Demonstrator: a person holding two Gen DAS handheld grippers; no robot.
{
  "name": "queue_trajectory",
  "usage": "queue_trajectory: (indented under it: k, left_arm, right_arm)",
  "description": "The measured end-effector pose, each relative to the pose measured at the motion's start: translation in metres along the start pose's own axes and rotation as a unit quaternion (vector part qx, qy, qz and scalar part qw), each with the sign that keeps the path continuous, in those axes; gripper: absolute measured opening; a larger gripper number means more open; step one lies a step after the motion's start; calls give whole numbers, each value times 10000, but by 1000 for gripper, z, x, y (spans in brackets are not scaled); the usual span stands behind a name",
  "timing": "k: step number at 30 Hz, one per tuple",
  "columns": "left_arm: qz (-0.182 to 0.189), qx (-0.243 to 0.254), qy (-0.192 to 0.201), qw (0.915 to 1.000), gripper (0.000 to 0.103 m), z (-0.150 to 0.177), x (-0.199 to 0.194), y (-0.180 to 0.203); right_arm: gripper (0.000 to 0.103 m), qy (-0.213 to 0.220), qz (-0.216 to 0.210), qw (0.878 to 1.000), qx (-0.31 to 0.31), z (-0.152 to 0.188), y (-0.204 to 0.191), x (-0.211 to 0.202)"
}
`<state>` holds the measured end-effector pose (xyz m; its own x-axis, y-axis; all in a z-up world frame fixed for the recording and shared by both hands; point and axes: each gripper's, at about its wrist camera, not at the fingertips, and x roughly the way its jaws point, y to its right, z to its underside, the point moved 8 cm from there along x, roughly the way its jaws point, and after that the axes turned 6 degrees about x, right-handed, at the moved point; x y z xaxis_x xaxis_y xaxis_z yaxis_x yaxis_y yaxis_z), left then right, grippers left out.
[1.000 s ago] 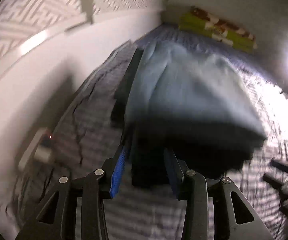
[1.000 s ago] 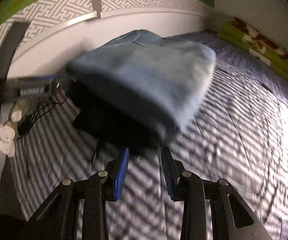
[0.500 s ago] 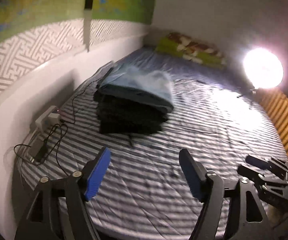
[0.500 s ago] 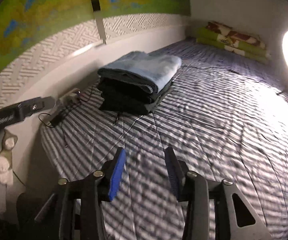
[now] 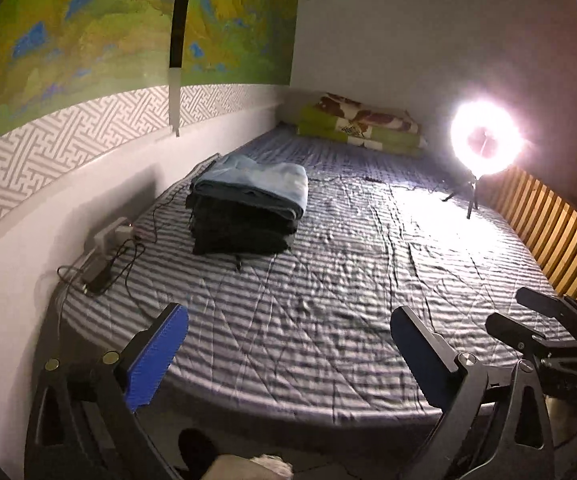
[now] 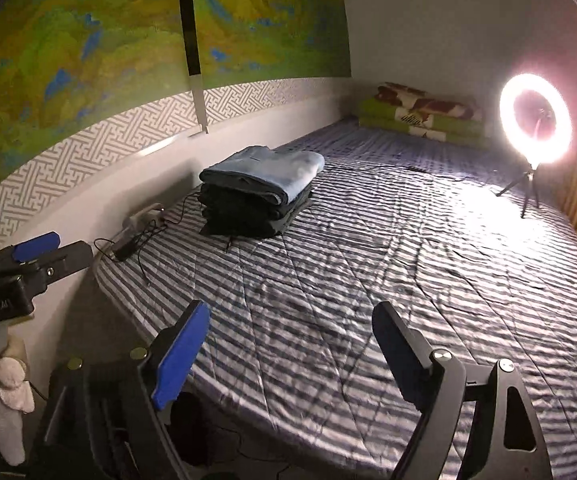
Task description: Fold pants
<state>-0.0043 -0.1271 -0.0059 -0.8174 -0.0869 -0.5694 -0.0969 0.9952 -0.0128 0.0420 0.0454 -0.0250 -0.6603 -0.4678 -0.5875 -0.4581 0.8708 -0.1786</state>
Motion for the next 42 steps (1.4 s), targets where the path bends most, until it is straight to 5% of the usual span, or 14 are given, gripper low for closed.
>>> queue_trajectory:
  k: [14, 42]
  left_arm:
    - [24, 64, -373, 9993, 102, 41, 2, 12]
    - [-92, 62, -657, 9978, 102, 47, 29, 18]
  right_arm:
    - [81, 91, 309, 9995, 73, 33, 7, -25]
    - [81, -55, 309, 9995, 105, 51, 15, -6]
